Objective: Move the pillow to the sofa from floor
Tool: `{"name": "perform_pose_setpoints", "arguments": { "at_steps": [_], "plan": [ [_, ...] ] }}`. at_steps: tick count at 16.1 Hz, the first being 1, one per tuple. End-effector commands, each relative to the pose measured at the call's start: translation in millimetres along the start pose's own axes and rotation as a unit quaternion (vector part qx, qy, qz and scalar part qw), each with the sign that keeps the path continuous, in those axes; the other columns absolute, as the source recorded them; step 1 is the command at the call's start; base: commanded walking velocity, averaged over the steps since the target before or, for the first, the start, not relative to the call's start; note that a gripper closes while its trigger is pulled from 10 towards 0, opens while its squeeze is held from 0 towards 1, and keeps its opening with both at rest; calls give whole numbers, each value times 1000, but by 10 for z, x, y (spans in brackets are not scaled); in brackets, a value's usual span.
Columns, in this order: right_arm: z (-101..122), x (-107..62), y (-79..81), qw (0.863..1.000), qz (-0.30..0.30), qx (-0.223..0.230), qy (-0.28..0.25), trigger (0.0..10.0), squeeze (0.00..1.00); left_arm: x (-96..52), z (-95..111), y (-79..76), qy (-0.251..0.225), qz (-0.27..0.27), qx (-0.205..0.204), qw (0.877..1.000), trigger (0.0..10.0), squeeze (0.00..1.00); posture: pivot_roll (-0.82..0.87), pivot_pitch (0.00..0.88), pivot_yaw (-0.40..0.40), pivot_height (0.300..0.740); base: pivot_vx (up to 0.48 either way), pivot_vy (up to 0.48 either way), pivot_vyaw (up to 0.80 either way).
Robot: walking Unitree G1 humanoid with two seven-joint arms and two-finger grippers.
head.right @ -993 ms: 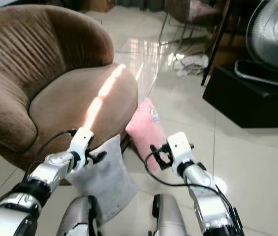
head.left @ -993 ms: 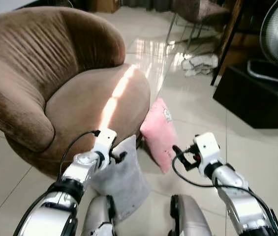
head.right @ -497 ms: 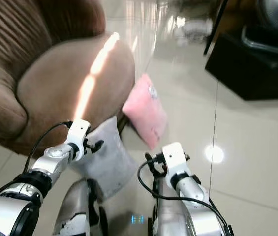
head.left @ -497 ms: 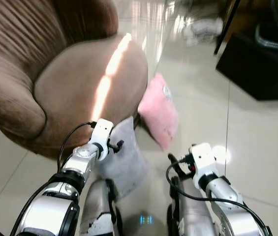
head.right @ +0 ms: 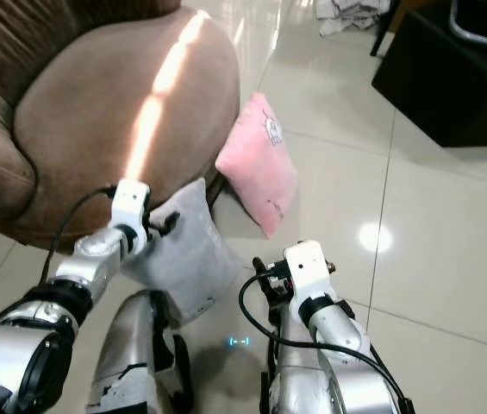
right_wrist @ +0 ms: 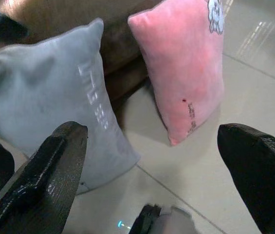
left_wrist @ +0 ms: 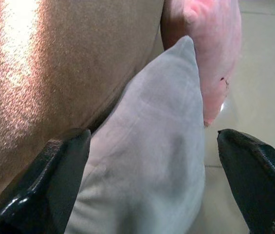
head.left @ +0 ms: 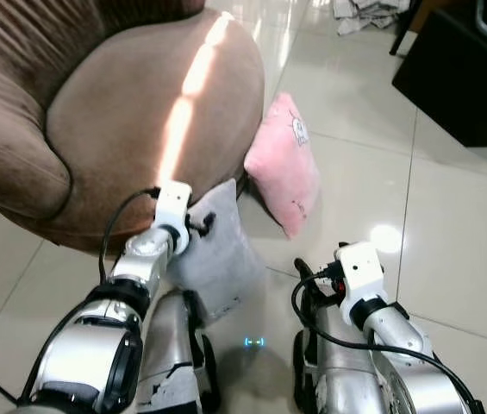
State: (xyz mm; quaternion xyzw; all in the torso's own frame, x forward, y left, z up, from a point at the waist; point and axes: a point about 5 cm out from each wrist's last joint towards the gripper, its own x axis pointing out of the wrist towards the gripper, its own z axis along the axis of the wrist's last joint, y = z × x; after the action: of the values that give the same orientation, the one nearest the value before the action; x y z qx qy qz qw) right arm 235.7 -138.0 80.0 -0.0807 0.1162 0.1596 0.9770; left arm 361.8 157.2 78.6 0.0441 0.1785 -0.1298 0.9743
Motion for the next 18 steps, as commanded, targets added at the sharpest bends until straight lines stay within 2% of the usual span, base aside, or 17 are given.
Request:
{"name": "perform_pose_setpoints", "arguments": {
  "at_steps": [1,3,5,6,7,9,10,12,13,15,17,18],
  "plan": [
    [-85,-31,45,1000,5,2,22,10000,0,-39,-119,60,17,4,-8,1000,10000,0,-100,310,42,511,0,0,0],
    [-65,-6,57,1000,5,-3,16,10000,0,-47,-106,102,15,6,-11,1000,10000,0,-105,301,61,501,0,0,0],
    [22,17,36,1000,7,-4,4,10000,0,-31,-9,112,-4,-6,-32,999,10000,0,-122,299,76,501,0,0,0],
    [24,-6,-13,1000,3,-5,2,10000,0,-12,72,89,-20,-24,-54,998,10000,1000,-114,297,83,501,0,0,0],
    [10,-37,-70,1000,-5,-4,1,10000,0,11,172,39,-36,-59,-80,994,10000,1000,-114,291,88,501,0,0,0],
    [1,-39,-91,1000,-8,-4,3,10000,0,26,256,19,-39,-81,-77,993,10000,1000,-114,293,91,501,0,0,0],
    [7,-36,-88,1000,-5,-5,3,10000,0,28,323,49,-46,-81,-80,992,10000,1000,-113,294,94,501,0,0,0],
    [24,-25,-56,1000,3,-7,-2,10000,0,13,519,135,-92,-95,-129,983,10000,1000,-111,290,101,501,0,0,0],
    [21,-23,-53,1000,4,-8,-2,10000,0,10,523,148,-90,-94,-119,984,10000,1000,-110,284,102,501,0,0,0],
    [21,-5,-36,1000,4,-11,-3,10000,0,3,443,216,-48,-45,8,998,10000,1000,-108,281,102,501,0,0,0],
    [33,8,-25,1000,7,-17,-5,10000,0,3,422,222,-40,-26,66,997,10000,1000,-108,292,97,501,0,0,0],
    [34,8,-16,1000,9,-18,-5,10000,0,11,374,189,-31,-27,74,996,10000,1000,-106,300,93,501,0,0,0]
  ]
}}
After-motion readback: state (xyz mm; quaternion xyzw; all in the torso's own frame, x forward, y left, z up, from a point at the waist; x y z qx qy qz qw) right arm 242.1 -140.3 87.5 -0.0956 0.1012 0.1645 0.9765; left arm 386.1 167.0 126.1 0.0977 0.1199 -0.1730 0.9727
